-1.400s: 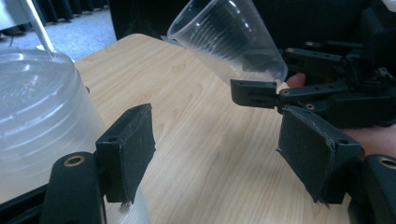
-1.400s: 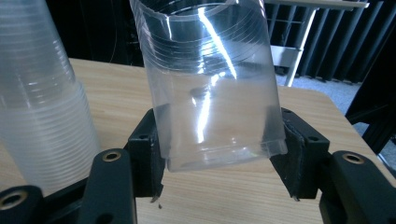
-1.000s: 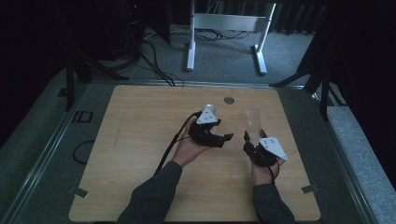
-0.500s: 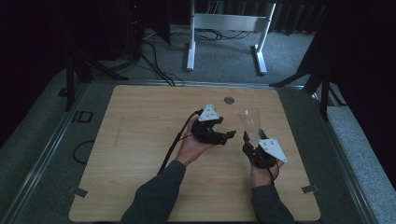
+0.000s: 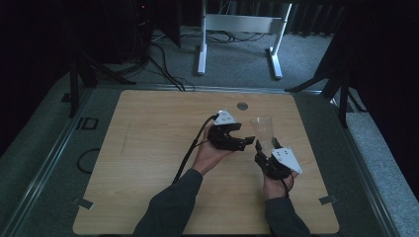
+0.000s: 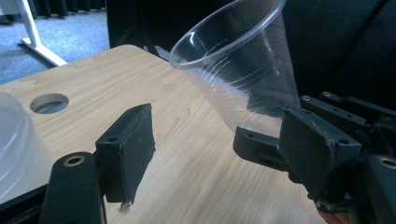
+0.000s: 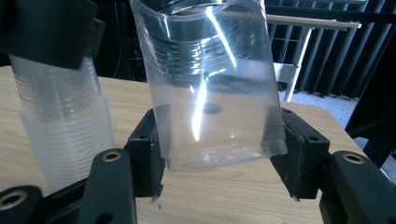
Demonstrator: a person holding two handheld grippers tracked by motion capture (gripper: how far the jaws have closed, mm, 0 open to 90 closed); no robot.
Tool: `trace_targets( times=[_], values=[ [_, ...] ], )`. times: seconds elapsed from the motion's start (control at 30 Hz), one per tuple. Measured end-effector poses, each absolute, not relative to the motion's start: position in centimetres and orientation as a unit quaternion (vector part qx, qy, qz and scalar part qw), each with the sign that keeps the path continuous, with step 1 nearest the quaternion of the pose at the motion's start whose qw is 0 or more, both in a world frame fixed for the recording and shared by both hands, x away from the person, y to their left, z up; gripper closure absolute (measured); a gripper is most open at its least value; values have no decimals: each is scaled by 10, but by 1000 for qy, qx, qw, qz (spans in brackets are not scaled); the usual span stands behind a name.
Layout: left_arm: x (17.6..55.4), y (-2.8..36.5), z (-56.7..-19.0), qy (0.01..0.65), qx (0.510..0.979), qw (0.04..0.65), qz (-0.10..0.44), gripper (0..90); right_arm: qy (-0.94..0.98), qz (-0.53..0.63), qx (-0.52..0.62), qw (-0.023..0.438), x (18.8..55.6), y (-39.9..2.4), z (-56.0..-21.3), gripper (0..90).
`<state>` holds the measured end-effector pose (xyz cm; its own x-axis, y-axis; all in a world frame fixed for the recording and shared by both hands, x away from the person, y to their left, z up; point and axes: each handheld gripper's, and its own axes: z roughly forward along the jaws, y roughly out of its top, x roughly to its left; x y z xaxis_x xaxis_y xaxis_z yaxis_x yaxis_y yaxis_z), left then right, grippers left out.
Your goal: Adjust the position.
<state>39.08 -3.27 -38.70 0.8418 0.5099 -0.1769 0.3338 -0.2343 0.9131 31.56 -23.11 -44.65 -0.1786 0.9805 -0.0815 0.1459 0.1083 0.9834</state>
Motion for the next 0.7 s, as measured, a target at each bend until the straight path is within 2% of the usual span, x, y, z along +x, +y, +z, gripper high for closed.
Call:
trace_targets(
  times=[0.7],
  values=[
    [394,-39,-385,278,761,584,43,254,591,491,454,451,311,-224,-441,418]
  ],
)
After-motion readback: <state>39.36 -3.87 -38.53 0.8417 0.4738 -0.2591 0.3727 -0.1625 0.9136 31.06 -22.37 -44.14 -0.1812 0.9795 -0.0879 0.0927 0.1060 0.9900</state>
